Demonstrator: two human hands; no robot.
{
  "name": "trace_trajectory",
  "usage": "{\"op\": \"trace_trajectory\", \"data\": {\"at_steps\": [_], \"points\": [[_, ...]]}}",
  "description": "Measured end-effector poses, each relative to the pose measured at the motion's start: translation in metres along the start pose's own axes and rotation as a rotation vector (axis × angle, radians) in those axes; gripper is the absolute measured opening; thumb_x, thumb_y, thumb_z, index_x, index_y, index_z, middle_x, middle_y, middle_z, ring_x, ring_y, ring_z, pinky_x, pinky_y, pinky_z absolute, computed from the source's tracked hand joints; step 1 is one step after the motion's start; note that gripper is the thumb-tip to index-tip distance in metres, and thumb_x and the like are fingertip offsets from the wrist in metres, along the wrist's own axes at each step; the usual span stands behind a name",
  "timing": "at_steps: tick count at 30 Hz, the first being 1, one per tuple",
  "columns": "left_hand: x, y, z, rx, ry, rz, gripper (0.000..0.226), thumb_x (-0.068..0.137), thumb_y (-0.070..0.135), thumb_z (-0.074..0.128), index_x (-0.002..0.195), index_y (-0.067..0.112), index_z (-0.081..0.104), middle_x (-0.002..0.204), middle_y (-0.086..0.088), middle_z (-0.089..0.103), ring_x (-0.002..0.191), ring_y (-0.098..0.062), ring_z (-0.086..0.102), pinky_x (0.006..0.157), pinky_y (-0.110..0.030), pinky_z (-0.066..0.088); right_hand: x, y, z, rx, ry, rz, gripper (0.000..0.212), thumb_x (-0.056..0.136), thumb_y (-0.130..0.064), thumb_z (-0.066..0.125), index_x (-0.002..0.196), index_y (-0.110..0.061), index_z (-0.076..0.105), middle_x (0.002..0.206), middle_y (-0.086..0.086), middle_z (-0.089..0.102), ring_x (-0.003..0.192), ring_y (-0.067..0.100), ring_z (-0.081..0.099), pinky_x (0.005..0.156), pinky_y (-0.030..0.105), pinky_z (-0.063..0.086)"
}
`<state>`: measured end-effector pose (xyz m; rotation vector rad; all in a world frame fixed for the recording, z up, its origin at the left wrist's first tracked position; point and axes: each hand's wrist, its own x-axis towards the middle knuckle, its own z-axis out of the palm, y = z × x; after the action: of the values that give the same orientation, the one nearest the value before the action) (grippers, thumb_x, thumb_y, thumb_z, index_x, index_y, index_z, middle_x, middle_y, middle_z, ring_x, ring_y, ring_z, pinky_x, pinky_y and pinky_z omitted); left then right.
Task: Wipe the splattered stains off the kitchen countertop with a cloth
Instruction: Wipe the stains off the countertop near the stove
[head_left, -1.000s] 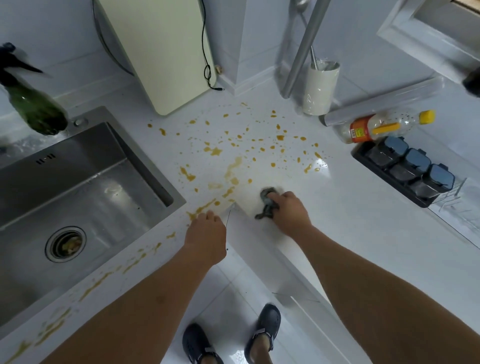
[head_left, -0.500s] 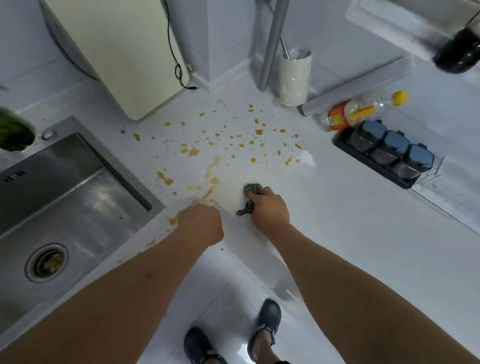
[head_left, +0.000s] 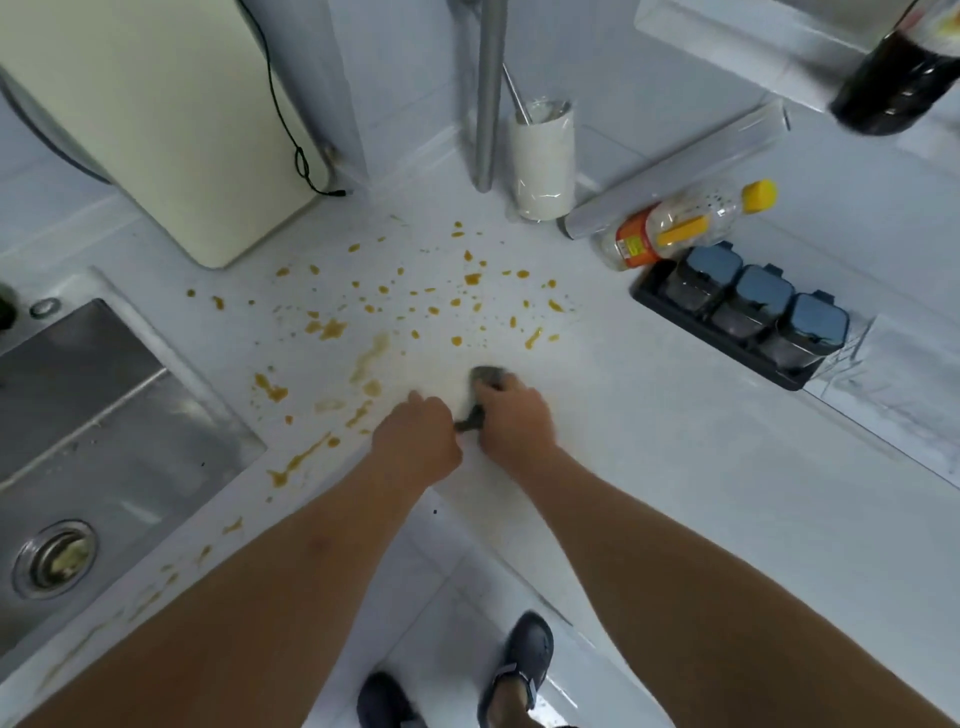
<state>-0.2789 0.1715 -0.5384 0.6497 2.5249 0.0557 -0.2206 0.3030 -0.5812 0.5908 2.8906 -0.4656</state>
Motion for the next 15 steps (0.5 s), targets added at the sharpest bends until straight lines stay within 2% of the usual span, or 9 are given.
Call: {"op": "trace_trajectory", "data": {"at_steps": [2,4,8,10,12,15], "points": [[0.009,0.013,-0.003,0.072,0.033,0.026,0.046,0.094,0.037,0.063,0.129,0.009,0.051,0.14,-0.014,0.046,0.126,-0.031,0.052,0.1,-0.041,0.05,-0.019,0.005,0.003,-0.026,-0.038,-0.12,0.049,0.082,-0.018,0.058,0.13,-0.026,0.062,0.124,0.012,0.054,0.097,0.038,0.058,0.082,0.039,0.052],[0.015,0.025,-0.005,0.084,0.006,0.009,0.058,0.088,0.04,0.073,0.13,0.009,0.049,0.142,-0.015,0.042,0.127,-0.033,0.05,0.099,-0.043,0.049,-0.032,0.036,0.0,-0.012,-0.008,-0.119,0.052,0.082,-0.016,0.06,0.133,-0.028,0.062,0.121,0.012,0.056,0.094,0.038,0.058,0.082,0.039,0.052],[0.024,0.053,-0.004,-0.001,-0.121,-0.102,0.103,0.068,0.066,0.086,0.14,0.007,0.042,0.144,-0.019,0.039,0.137,-0.039,0.04,0.109,-0.051,0.045,-0.028,0.128,-0.028,0.012,0.073,0.125,0.059,0.088,-0.016,0.059,0.144,-0.032,0.054,0.129,0.01,0.052,0.097,0.037,0.058,0.087,0.039,0.052],[0.024,0.063,-0.001,-0.017,-0.125,-0.143,0.106,0.064,0.067,0.087,0.14,0.007,0.043,0.145,-0.02,0.037,0.14,-0.041,0.034,0.109,-0.056,0.044,-0.012,0.172,-0.047,0.003,0.053,0.268,0.058,0.09,-0.017,0.055,0.145,-0.034,0.049,0.127,0.008,0.048,0.1,0.035,0.055,0.089,0.04,0.052],[0.023,0.066,0.003,0.022,-0.099,-0.157,0.103,0.065,0.062,0.089,0.139,0.008,0.043,0.145,-0.02,0.035,0.14,-0.04,0.032,0.107,-0.057,0.046,0.011,0.198,-0.063,-0.002,0.042,0.392,0.054,0.091,-0.017,0.054,0.144,-0.027,0.05,0.127,0.01,0.046,0.103,0.036,0.055,0.093,0.042,0.05],[0.024,0.069,0.006,0.08,-0.083,-0.171,0.101,0.068,0.059,0.089,0.14,0.007,0.042,0.149,-0.021,0.033,0.142,-0.04,0.031,0.107,-0.055,0.048,0.048,0.189,-0.071,0.001,0.039,0.465,0.046,0.092,-0.017,0.055,0.138,-0.012,0.053,0.136,0.015,0.043,0.108,0.034,0.056,0.096,0.041,0.047]]}}
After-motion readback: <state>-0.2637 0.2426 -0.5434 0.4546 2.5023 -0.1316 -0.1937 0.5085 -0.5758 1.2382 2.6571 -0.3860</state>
